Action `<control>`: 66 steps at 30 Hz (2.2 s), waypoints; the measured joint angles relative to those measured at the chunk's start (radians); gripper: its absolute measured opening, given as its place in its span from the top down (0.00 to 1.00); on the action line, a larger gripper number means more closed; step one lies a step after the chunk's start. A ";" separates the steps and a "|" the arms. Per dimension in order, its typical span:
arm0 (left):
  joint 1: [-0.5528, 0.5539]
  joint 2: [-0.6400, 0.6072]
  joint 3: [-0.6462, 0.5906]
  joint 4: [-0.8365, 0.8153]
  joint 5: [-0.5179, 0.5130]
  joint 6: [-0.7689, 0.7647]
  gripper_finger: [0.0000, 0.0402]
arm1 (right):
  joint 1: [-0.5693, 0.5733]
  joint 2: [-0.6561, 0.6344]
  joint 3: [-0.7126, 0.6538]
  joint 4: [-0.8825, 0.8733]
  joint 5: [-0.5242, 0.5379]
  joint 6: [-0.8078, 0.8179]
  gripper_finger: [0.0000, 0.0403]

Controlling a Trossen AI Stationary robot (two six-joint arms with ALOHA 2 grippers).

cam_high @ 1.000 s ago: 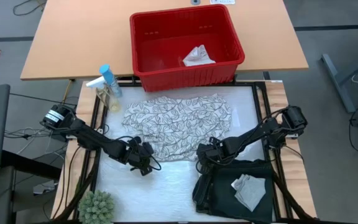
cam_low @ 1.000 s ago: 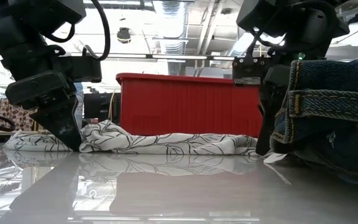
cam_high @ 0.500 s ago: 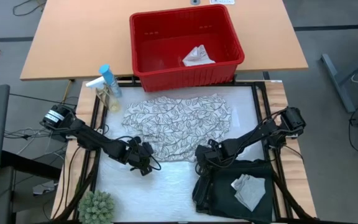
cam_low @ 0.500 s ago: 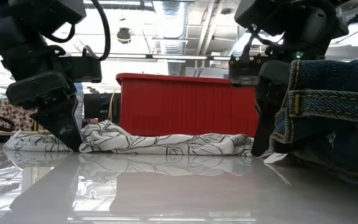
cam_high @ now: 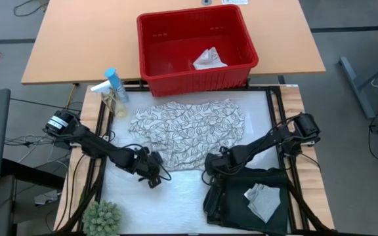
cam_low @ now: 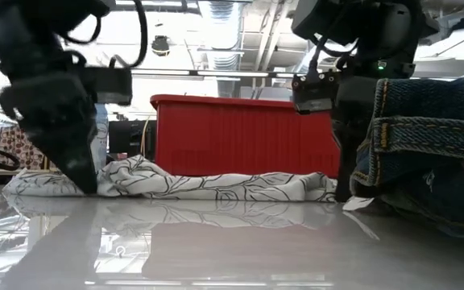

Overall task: Fold Laundry from Bin
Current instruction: Fold the white from the red laundry bin

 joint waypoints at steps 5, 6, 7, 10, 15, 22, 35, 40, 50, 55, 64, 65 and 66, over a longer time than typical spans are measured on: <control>-0.010 -0.007 0.088 -0.088 -0.004 0.016 1.00 | -0.005 0.003 0.070 -0.096 -0.005 -0.057 0.95; -0.010 -0.007 0.104 -0.107 -0.004 0.017 1.00 | -0.006 0.003 0.081 -0.103 -0.005 -0.066 0.95; -0.010 -0.007 0.119 -0.120 -0.005 0.018 1.00 | -0.006 0.002 0.091 -0.113 -0.010 -0.075 0.95; -0.010 -0.009 0.171 -0.167 -0.004 0.020 1.00 | -0.012 0.002 0.127 -0.142 -0.044 -0.109 0.95; -0.012 -0.009 0.274 -0.340 0.015 0.048 1.00 | -0.012 0.002 0.183 -0.224 -0.072 -0.147 0.95; -0.012 -0.010 0.374 -0.582 -0.040 0.087 1.00 | -0.038 -0.001 0.245 -0.328 -0.075 -0.228 0.95; -0.011 -0.122 0.378 -0.661 -0.111 0.014 1.00 | -0.152 -0.139 0.214 -0.390 -0.084 -0.276 0.95; -0.012 -0.140 0.378 -0.662 -0.124 -0.005 1.00 | -0.074 -0.118 0.097 -0.219 -0.104 -0.190 0.95; -0.012 -0.140 0.377 -0.671 -0.121 0.012 1.00 | 0.018 -0.133 -0.002 -0.059 -0.110 -0.085 0.95; -0.012 -0.140 0.377 -0.692 -0.115 0.002 1.00 | -0.044 -0.183 0.010 0.012 -0.128 -0.161 0.95; -0.013 -0.140 0.377 -0.699 -0.106 -0.032 1.00 | -0.128 -0.228 0.002 -0.021 -0.107 -0.184 0.95; -0.013 -0.140 0.377 -0.698 -0.104 -0.033 1.00 | -0.127 -0.223 -0.015 -0.006 -0.106 -0.172 0.95; -0.013 -0.140 0.377 -0.698 -0.104 -0.033 1.00 | -0.119 -0.218 -0.038 0.031 -0.108 -0.160 0.95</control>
